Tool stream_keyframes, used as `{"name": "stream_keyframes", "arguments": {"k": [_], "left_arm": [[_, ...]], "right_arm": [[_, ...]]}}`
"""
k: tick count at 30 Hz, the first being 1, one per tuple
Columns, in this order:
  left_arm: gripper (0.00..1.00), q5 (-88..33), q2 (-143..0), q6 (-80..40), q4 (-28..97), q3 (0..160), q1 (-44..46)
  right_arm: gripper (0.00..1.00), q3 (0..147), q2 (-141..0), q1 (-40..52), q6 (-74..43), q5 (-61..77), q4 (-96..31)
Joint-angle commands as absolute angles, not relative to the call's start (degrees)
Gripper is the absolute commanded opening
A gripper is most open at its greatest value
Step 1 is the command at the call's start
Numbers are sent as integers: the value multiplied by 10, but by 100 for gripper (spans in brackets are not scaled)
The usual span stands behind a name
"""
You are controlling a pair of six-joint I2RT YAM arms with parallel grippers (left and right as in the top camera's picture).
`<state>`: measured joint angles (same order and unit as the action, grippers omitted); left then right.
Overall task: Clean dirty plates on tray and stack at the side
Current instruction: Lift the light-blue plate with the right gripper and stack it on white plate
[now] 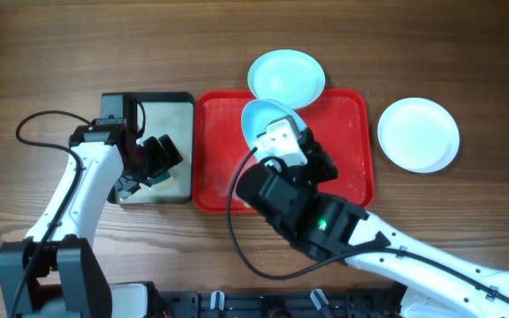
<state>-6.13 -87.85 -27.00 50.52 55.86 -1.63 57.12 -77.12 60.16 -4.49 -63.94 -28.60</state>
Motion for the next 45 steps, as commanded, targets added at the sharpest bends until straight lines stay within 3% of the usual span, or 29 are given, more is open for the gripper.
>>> {"name": "stream_keyframes", "arguments": {"k": [1,23,30,34,38,42,45], "left_arm": [[100,-70,-868,-259,504,559,-19],[100,-70,-868,-259,504,559,-19],[100,-70,-868,-259,504,559,-19],[100,-70,-868,-259,504,559,-19],[100,-70,-868,-259,504,559,-19],[100,-70,-868,-259,504,559,-19],[100,-70,-868,-259,504,559,-19]], "right_arm": [[4,586,-763,632,27,-735,-258],[4,585,-763,645,58,-741,-231],[4,585,-763,635,-69,-702,-237],[4,585,-763,540,-200,-388,-309],[4,586,-739,330,-244,-65,-384],[4,586,-735,84,-242,92,-395],[5,585,-764,-100,-242,104,-371]]}}
